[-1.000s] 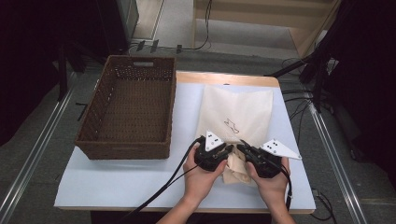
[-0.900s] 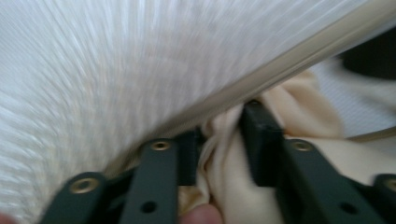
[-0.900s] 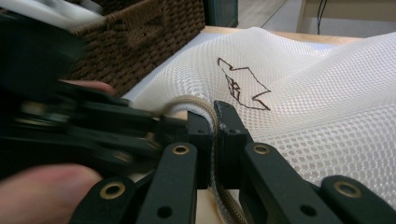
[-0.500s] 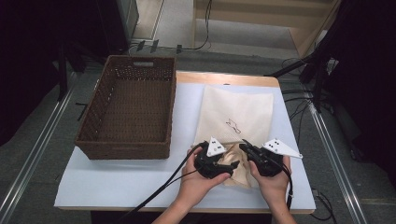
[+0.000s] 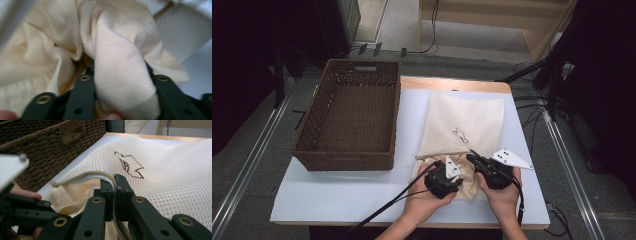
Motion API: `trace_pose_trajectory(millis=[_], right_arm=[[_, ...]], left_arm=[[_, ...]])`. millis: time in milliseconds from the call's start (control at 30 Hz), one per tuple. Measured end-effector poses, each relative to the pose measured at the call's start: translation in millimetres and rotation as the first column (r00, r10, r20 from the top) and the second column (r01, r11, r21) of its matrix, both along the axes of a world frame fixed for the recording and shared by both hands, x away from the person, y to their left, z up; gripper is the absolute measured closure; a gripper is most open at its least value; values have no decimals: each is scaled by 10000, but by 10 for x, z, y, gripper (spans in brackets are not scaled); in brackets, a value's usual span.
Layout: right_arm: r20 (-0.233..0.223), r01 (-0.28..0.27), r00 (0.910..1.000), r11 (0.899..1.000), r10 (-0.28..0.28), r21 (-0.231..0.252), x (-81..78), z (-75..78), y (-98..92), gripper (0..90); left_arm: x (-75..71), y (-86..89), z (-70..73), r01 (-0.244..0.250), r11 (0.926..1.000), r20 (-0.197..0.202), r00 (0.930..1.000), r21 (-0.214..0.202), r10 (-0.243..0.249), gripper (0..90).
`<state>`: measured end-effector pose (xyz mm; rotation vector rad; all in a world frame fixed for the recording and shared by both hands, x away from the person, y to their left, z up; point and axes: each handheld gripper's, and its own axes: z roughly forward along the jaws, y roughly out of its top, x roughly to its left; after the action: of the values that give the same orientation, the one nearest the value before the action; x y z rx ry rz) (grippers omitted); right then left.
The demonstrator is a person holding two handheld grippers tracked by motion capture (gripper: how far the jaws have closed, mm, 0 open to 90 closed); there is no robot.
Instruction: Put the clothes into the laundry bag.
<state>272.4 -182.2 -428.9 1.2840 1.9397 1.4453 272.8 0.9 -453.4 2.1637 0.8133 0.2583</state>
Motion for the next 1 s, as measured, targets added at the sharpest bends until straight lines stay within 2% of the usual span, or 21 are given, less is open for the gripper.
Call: trace_pose_trajectory(millis=[67, 133, 200, 267, 300, 333, 367, 400, 467, 533, 600, 700, 767, 833, 867, 900, 933, 967, 1000], right_arm=[[17, -92, 10000, 10000, 92, -24, -12, 7, 8, 871], [75, -124, 9999, 9999, 124, 27, -24, 23, 13, 873], [216, -43, 9998, 9999, 39, 149, -35, 44, 20, 874], [212, -58, 9998, 9998, 54, 193, -38, 69, 19, 875], [183, -113, 9998, 9998, 111, 137, -41, 72, 25, 875], [140, -172, 9998, 9998, 171, 31, -45, 57, 36, 875], [101, -183, 9998, 9998, 183, -30, -45, 44, 42, 875], [46, -158, 9999, 9998, 159, -94, -46, 24, 46, 875], [-39, -122, 9999, 9998, 121, -156, -39, -6, 35, 875], [-29, -50, 10000, 9999, 49, -118, -28, -9, 1, 875], [1, 43, 10000, 9999, -43, -95, -18, -10, -29, 874], [-58, 193, 9998, 9998, -193, 9, 7, -12, -68, 874], [-76, 200, 9998, 9997, -199, 133, 21, -10, -78, 874], [-95, 253, 9996, 9996, -251, 144, 28, 0, -72, 874], [-48, 234, 9997, 9996, -234, 135, 31, 2, -69, 874], [-46, 245, 9997, 9996, -244, 122, 31, 6, -62, 874], [-28, 235, 9997, 9996, -234, 129, 32, 5, -57, 874], [-67, 234, 9997, 9996, -233, 137, 30, 5, -52, 874], [-87, 214, 9997, 9997, -212, 140, 29, 2, -47, 874]], left_arm=[[52, 28, 66, -365, 9966, -57, 9993, -745, 362, 723], [111, 49, 144, -1032, 9816, 369, 9932, -1609, 1104, 730], [154, 42, 144, -1704, 9609, 734, 9790, -2181, 1903, 733], [200, 8, 76, -2248, 9488, 916, 9640, -2218, 2498, 729], [261, -32, -2, -2467, 9507, 824, 9606, -1881, 2656, 720], [307, -55, -54, -2478, 9548, 549, 9641, -1644, 2597, 704], [365, -82, -114, -2405, 9611, 86, 9698, -1359, 2439, 675], [396, -91, -129, -2188, 9685, -144, 9757, -1189, 2186, 647], [381, -77, -73, -1905, 9747, -28, 9815, -1171, 1915, 598], [337, -34, -11, -1428, 9811, -94, 9897, -1304, 1428, 491], [242, 19, 57, -1302, 9817, 187, 9908, -1386, 1340, 439], [108, 85, 149, -1154, 9777, 530, 9906, -1756, 1265, 386], [51, 54, 164, -861, 9823, 606, 9934, -1665, 973, 369], [42, -26, 122, -502, 9911, 407, 9976, -1231, 556, 317], [47, -86, 77, -162, 9959, 219, 9996, -890, 183, 275], [58, -144, 23, 186, 9992, 87, 9998, -365, -183, 228], [58, -206, -37, 287, 9995, 143, 9995, 142, -289, 193], [39, -270, -92, 159, 9977, 566, 9982, 653, -196, 171], [13, -317, -117, -32, 9950, 913, 9958, 994, -59, 167]])
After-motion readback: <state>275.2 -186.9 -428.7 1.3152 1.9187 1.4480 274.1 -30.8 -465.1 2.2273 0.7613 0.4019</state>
